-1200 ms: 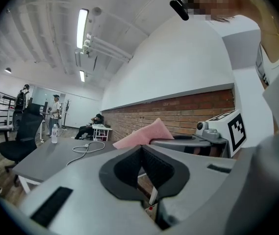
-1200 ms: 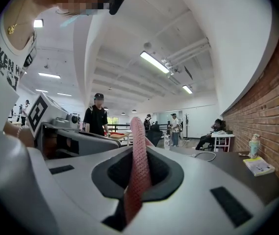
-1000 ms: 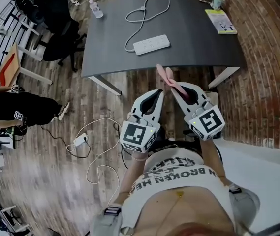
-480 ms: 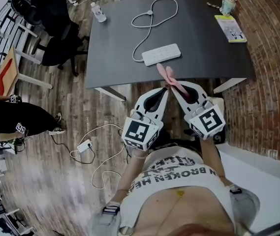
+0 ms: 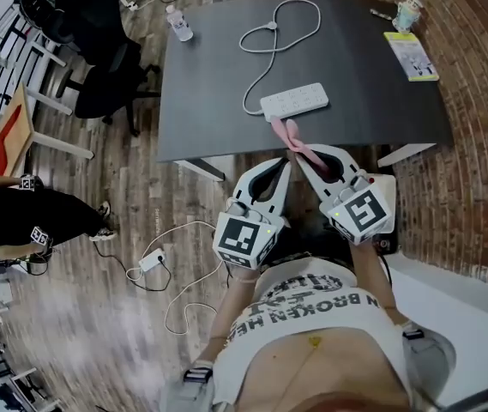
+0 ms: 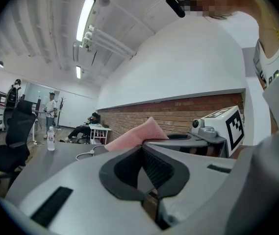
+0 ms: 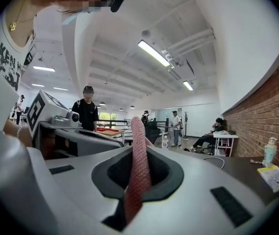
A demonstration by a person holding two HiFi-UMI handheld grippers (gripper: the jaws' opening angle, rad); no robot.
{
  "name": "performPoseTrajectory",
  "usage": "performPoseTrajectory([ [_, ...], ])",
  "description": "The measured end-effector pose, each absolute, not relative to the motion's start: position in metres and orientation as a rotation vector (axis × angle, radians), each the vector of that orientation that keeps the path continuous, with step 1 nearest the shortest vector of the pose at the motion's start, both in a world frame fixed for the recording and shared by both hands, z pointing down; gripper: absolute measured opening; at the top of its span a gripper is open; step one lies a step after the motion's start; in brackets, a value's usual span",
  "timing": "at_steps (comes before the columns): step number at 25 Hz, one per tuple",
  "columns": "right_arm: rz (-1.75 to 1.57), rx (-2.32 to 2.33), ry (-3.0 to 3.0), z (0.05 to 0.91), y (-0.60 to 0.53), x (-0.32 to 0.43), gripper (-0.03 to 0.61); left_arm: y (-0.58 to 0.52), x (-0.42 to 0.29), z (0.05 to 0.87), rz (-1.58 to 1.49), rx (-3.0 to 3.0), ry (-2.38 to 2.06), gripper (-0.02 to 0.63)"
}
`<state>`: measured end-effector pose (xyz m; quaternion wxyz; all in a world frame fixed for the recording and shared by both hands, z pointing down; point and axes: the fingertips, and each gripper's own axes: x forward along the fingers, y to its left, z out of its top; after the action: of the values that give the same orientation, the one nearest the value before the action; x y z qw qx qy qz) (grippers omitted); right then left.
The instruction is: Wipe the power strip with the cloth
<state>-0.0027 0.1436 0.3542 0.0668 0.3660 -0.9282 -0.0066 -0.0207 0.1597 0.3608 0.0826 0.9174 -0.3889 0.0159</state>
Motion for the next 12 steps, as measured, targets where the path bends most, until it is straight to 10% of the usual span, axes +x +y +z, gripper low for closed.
performPoseTrajectory([
  [12,0.009,0.928,-2.820,0.366,0.081,-0.032,0.017,0.101,-0.043,0.375,0.048,2.642,-1.256,0.008],
])
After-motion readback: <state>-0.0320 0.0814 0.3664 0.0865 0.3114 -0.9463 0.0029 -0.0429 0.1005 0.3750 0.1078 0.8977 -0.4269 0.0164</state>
